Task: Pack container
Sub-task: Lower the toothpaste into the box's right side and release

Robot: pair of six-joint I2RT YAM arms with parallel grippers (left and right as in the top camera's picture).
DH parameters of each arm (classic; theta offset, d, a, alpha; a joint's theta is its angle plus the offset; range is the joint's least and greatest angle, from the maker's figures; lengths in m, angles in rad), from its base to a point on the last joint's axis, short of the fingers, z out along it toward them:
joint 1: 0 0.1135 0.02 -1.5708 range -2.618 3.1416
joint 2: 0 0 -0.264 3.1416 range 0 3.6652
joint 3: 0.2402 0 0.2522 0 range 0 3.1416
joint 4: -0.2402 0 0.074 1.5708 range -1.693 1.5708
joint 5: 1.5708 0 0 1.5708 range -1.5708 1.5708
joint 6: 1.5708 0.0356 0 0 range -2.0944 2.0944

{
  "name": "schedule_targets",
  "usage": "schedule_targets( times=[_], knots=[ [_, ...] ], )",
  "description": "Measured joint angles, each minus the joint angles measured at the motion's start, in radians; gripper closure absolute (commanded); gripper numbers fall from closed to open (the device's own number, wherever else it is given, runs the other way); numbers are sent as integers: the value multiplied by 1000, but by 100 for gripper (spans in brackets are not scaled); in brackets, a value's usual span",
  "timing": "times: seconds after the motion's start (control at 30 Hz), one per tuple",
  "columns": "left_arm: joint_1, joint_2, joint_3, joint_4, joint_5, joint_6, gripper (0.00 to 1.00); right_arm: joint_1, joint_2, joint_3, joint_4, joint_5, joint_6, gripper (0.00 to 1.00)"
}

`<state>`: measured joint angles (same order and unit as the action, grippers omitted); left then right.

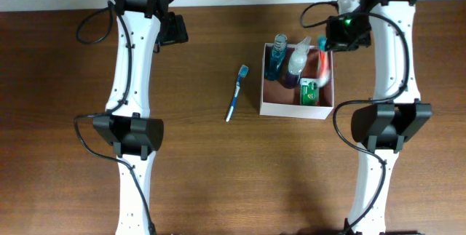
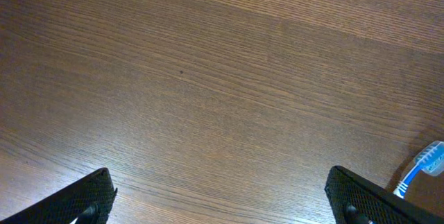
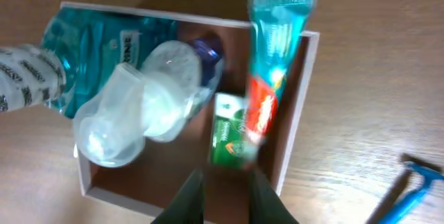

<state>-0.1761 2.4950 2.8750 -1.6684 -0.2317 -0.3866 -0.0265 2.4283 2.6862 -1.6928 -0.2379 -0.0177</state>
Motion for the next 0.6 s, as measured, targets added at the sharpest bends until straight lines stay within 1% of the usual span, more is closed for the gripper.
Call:
schedule_targets(
  times=[0.27, 0.4, 0.5, 0.53, 0.57, 0.6],
  knots=[
    [0, 0, 0, 0, 0, 0, 1, 38, 0, -74, 0, -19, 6, 81],
    [0, 0, 0, 0, 0, 0, 1, 36, 0, -80, 0, -14, 10, 76],
    [0, 0, 0, 0, 0, 0, 1, 30, 0, -80, 0, 1, 9, 75],
    [0, 0, 0, 0, 0, 0, 1, 27, -2, -80, 0, 5, 9, 71],
    [0, 0, 0, 0, 0, 0, 1, 19, -5, -80, 0, 9, 9, 64],
    [0, 0, 0, 0, 0, 0, 1, 10, -12, -82, 0, 15, 8, 38]
  ],
)
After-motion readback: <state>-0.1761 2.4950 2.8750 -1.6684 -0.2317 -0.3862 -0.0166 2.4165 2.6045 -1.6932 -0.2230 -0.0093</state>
